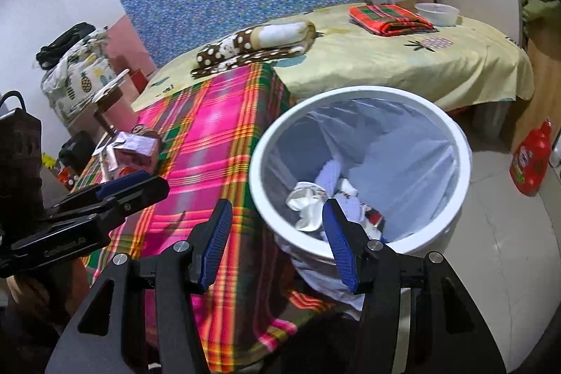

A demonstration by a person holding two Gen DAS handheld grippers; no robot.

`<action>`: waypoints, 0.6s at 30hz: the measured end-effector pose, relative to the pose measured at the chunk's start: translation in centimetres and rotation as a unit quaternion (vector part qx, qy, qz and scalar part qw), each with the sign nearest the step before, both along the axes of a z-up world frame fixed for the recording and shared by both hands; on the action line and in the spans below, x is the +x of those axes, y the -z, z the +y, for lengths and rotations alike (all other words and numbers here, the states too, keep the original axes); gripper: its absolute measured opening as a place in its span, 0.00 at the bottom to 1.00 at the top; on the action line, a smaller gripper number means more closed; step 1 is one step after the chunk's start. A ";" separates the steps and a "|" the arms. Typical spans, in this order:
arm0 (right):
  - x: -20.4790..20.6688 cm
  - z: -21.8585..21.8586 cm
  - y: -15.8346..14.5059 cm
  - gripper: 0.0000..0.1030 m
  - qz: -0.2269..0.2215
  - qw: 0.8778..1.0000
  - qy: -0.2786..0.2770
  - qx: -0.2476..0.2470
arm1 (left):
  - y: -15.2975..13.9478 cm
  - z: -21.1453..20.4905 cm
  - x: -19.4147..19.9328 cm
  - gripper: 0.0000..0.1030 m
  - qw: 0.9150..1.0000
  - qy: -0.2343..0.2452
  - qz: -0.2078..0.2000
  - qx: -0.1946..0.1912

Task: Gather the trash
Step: 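Move both grippers back over the items on the cloth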

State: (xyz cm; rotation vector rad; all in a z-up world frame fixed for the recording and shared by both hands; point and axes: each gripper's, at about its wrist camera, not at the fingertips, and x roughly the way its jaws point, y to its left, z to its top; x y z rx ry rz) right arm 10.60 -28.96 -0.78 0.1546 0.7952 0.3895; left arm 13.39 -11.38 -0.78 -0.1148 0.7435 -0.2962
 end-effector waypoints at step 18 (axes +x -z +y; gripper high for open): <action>-1.3 3.7 -0.2 0.54 -0.004 0.999 -0.050 0.002 | 0.3 3.4 -3.0 0.55 0.999 -0.041 -0.002 0.005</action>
